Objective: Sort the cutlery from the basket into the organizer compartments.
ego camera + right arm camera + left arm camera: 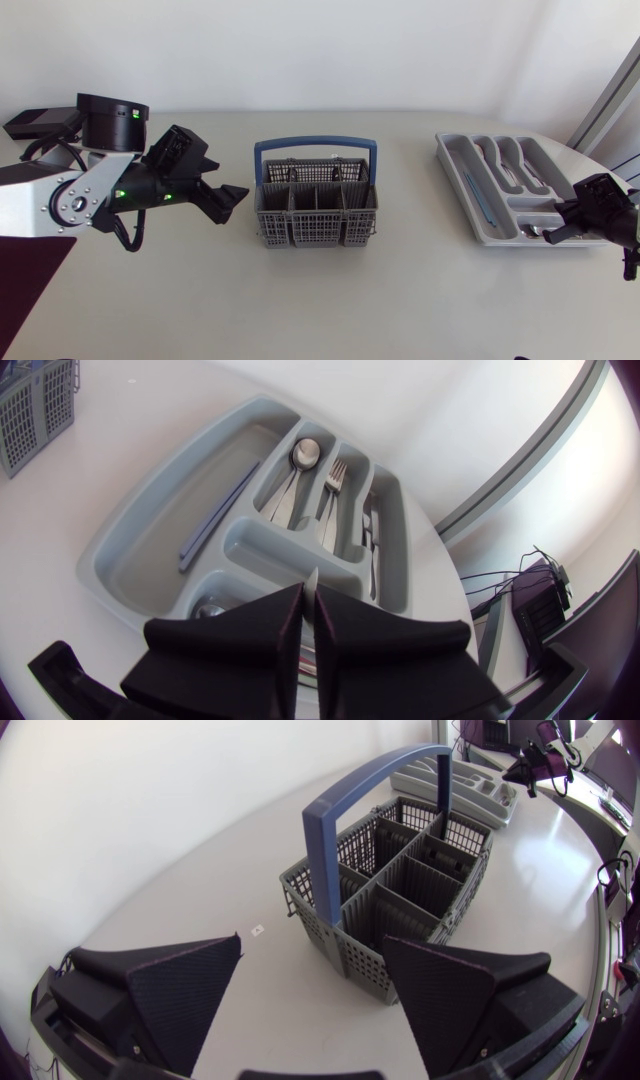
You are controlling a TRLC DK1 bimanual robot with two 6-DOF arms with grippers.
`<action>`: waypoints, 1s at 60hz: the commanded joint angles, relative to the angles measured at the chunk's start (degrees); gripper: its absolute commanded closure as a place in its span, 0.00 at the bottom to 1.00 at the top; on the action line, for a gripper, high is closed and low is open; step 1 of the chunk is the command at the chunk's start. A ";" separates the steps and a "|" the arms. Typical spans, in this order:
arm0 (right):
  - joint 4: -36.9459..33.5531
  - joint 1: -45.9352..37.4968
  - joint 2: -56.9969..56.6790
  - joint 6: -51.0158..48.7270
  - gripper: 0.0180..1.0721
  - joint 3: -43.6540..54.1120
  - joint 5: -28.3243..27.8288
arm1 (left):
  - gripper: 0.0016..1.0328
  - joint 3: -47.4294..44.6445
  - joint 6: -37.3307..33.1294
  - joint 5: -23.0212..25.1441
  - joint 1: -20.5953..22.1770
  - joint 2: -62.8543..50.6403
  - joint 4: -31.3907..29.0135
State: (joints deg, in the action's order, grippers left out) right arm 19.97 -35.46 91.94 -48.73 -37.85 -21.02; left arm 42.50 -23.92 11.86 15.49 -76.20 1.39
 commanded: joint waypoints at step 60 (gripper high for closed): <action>2.27 -0.31 -3.44 -6.64 0.31 3.83 3.44 | 0.05 -0.84 -0.34 -0.43 -1.42 4.22 -0.95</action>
State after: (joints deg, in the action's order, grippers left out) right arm 22.83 -36.29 88.38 -55.55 -35.51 -18.13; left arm 42.48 -23.97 11.62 14.41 -73.14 0.86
